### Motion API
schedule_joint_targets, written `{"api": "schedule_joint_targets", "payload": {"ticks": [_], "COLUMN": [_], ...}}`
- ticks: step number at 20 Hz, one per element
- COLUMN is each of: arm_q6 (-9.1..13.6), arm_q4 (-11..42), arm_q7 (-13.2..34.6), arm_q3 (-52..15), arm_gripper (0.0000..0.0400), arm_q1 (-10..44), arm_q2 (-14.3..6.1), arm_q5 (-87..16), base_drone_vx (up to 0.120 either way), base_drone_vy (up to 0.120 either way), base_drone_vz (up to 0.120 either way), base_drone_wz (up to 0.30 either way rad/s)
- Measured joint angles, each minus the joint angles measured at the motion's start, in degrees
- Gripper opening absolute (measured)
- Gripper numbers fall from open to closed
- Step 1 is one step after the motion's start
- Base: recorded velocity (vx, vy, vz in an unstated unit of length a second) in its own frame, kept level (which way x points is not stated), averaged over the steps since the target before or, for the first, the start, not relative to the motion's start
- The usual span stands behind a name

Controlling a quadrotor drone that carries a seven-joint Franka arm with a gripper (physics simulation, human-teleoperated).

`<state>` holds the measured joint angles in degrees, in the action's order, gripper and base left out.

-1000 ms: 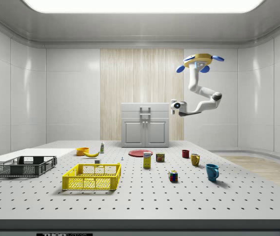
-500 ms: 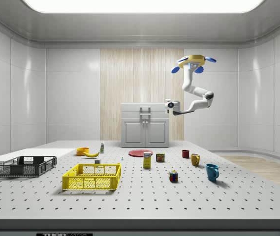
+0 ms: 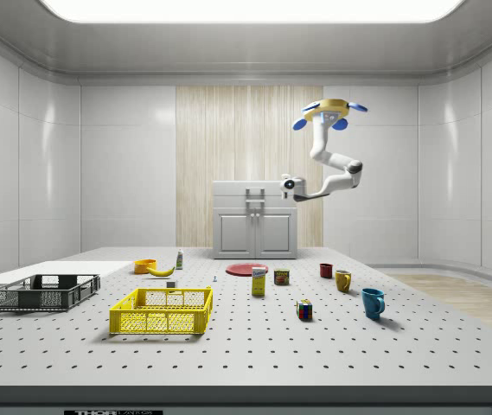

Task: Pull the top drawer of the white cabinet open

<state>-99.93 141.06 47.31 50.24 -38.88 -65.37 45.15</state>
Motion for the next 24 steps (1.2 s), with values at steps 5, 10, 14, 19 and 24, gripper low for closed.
{"api": "schedule_joint_targets", "payload": {"ticks": [5,10,14,19,24], "arm_q6": [-0.40,-0.76,-1.02,-1.33,-1.60], "arm_q4": [0.06,0.12,0.16,0.21,0.25], "arm_q7": [0.34,0.65,0.88,1.14,1.39], "arm_q3": [0.12,0.22,0.30,0.39,0.46], "arm_gripper": [0.0311,0.0311,0.0311,0.0311,0.0311], "arm_q1": [-0.42,-0.80,-1.08,-1.40,-1.69], "arm_q2": [-0.48,-0.92,-1.25,-1.63,-1.97], "arm_q5": [-0.40,-0.77,-1.05,-1.37,-1.66], "base_drone_vx": [0.120,0.120,0.120,0.000,0.000], "base_drone_vy": [-0.120,-0.120,-0.120,-0.016,-0.112], "base_drone_vz": [0.000,0.000,0.000,0.000,0.000], "base_drone_wz": [0.000,0.000,0.000,0.000,0.000]}}
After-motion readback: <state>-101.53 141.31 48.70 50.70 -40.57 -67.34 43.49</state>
